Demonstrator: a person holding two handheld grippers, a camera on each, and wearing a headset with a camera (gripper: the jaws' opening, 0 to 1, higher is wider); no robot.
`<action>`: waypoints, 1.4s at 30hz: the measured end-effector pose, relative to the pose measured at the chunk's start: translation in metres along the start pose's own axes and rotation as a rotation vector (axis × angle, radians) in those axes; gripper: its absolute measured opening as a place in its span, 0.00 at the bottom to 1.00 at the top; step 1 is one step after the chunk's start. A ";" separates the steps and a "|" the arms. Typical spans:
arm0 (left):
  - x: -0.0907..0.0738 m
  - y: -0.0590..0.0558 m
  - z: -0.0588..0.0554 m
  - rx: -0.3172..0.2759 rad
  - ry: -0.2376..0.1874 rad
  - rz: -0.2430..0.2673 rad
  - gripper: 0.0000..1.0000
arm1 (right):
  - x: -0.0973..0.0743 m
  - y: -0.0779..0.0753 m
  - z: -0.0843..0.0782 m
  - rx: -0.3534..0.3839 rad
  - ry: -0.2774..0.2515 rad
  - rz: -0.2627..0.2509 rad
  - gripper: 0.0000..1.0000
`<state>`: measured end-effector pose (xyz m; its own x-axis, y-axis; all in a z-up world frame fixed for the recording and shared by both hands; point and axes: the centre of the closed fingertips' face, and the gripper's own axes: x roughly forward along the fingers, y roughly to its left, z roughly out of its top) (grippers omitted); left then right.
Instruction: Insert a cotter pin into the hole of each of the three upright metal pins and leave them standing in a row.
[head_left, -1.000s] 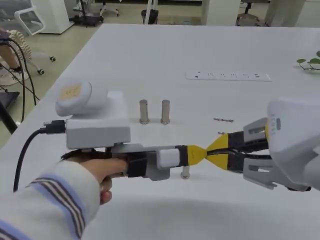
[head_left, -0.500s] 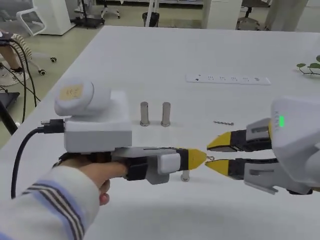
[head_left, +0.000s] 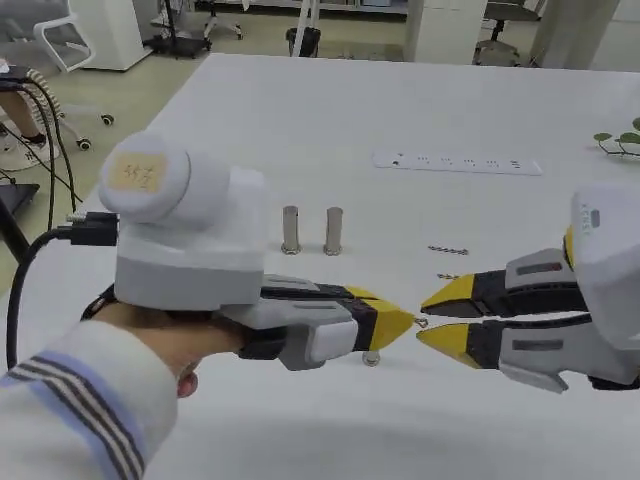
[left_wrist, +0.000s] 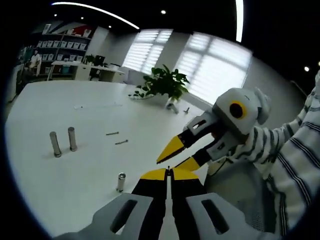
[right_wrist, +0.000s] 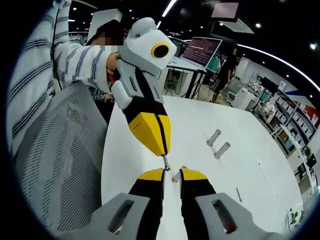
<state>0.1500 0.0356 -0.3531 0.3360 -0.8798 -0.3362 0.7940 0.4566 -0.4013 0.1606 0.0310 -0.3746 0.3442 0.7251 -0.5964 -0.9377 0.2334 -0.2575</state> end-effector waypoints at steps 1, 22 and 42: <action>0.000 0.000 0.000 0.001 0.000 -0.005 0.00 | 0.001 -0.001 -0.001 0.004 -0.005 0.005 0.07; 0.001 -0.005 -0.023 0.274 0.179 -0.053 0.00 | 0.003 0.030 -0.003 0.012 0.021 0.145 0.00; 0.004 0.003 -0.038 0.333 0.221 -0.051 0.01 | 0.006 0.037 -0.013 -0.015 0.054 0.186 0.00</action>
<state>0.1344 0.0383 -0.3884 0.2036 -0.8342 -0.5125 0.9399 0.3131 -0.1362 0.1286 0.0357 -0.3982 0.1678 0.7192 -0.6742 -0.9847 0.0890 -0.1501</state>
